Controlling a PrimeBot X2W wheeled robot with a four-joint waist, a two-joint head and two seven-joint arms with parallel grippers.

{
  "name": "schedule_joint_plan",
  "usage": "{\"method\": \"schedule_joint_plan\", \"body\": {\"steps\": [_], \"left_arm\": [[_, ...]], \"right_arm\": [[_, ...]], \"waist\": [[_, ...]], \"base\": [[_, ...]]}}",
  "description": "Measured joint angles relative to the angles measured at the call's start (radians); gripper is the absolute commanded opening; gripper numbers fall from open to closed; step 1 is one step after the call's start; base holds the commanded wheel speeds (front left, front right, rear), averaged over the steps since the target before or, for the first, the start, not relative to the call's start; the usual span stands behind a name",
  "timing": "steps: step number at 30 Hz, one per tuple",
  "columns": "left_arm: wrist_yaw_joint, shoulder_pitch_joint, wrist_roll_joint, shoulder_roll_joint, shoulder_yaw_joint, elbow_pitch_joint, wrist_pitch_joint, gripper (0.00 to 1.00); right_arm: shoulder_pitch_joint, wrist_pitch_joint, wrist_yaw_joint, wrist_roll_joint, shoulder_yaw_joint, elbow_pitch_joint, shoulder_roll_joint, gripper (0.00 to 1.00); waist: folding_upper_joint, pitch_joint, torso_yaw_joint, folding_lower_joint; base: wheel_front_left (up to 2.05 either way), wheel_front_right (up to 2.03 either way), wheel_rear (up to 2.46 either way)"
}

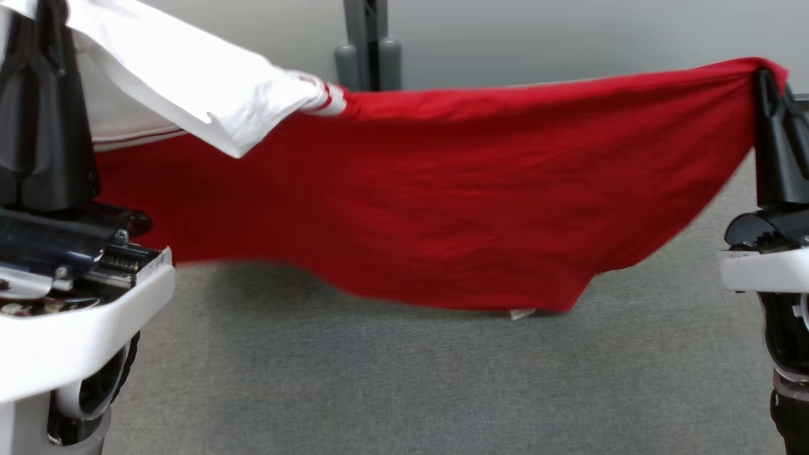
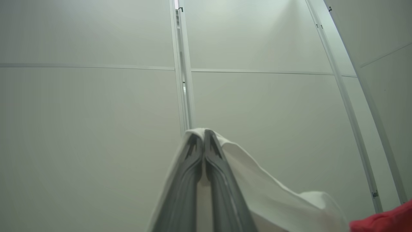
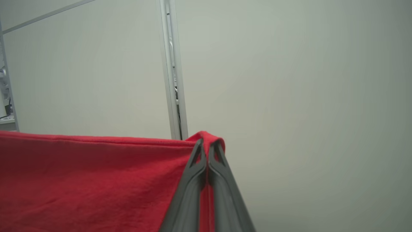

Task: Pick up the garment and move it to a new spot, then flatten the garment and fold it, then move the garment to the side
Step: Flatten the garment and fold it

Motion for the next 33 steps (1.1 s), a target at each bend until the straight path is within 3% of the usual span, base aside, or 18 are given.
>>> {"method": "schedule_joint_plan", "body": {"steps": [9,12,16,27,33], "left_arm": [[0.004,-0.019,0.007,0.014,-0.025,-0.054,0.071,0.0],[-0.001,-0.045,-0.001,0.013,-0.04,-0.026,0.087,0.0],[-0.041,-0.132,-0.036,0.01,-0.055,0.072,0.095,0.0],[-0.2,-0.625,-0.128,-0.094,-0.128,0.747,0.043,0.0],[-0.244,-0.898,-0.106,-0.107,-0.173,1.103,0.003,0.0]], "right_arm": [[0.038,0.053,0.0,0.027,-0.011,-0.069,0.011,0.0],[0.01,0.061,0.0,0.044,0.017,-0.048,0.009,0.0],[-0.083,0.079,0.0,0.075,0.047,0.048,-0.024,0.0],[-0.565,0.02,0.0,0.103,0.184,0.555,-0.131,0.0],[-0.849,-0.1,0.0,0.118,0.207,0.831,-0.105,0.0]], "waist": [[0.0,-0.003,-0.051,0.0],[0.0,0.008,-0.055,0.0],[0.0,0.027,-0.045,0.0],[0.0,0.09,0.021,0.0],[0.0,0.123,0.039,0.0]], "base": [[0.0,0.0,0.0],[0.0,0.0,0.0],[0.0,0.0,0.0],[0.0,0.0,0.0],[0.0,0.0,0.0]]}}
